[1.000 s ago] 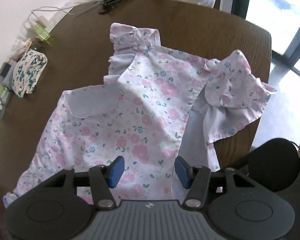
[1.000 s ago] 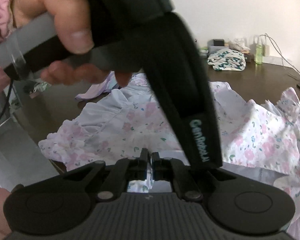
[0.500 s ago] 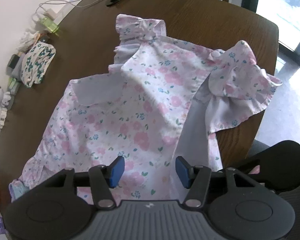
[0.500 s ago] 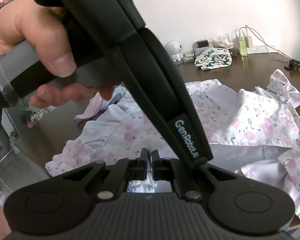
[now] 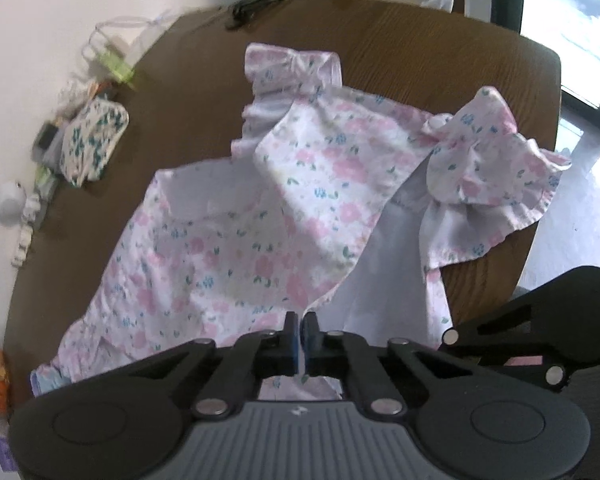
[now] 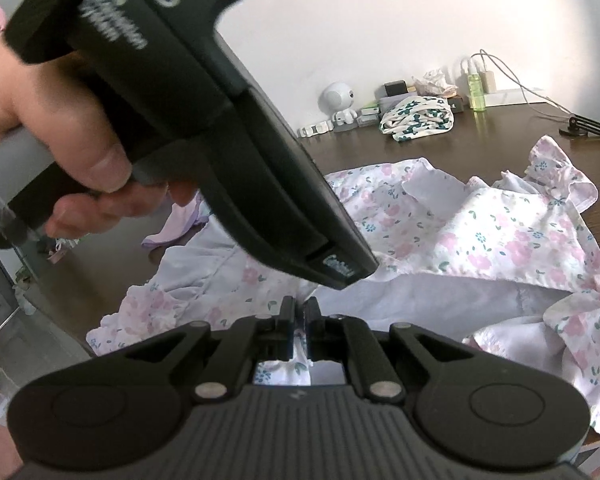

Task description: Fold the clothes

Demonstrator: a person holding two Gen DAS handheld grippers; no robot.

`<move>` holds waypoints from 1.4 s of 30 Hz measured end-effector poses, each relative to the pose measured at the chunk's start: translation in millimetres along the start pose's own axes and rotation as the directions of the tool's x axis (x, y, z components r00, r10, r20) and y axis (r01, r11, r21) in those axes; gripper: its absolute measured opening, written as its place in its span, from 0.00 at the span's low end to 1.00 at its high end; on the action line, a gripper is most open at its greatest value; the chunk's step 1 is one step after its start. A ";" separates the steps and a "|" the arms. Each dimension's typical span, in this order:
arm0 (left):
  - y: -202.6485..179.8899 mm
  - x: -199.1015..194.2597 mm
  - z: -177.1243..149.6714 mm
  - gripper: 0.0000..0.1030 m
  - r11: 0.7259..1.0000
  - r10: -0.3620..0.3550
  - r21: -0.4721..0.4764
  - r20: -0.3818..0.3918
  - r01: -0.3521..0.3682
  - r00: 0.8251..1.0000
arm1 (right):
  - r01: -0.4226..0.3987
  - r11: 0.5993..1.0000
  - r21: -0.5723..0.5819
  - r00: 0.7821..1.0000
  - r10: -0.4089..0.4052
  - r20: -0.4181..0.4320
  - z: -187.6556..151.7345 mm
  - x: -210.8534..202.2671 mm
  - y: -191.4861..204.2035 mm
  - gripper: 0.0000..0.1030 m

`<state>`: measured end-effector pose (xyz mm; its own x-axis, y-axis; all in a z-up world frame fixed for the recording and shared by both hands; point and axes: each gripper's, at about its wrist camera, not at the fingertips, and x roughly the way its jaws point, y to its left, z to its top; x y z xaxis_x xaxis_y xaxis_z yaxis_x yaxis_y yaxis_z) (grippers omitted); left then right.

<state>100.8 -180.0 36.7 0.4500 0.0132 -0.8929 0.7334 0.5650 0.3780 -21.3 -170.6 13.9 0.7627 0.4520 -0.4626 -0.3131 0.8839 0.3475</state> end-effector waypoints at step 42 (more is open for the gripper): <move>39.6 -23.5 -13.8 0.00 0.986 -0.089 -0.125 0.179 0.112 0.980 | -0.575 0.818 -0.001 0.646 0.452 -0.615 85.5 22.5 -90.5 0.31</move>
<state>112.4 -146.5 69.3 0.4670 -0.1844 -0.8648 0.7098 0.6614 0.2423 72.6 -250.7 41.8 0.0027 0.7657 -0.6433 -0.6951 0.4639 0.5492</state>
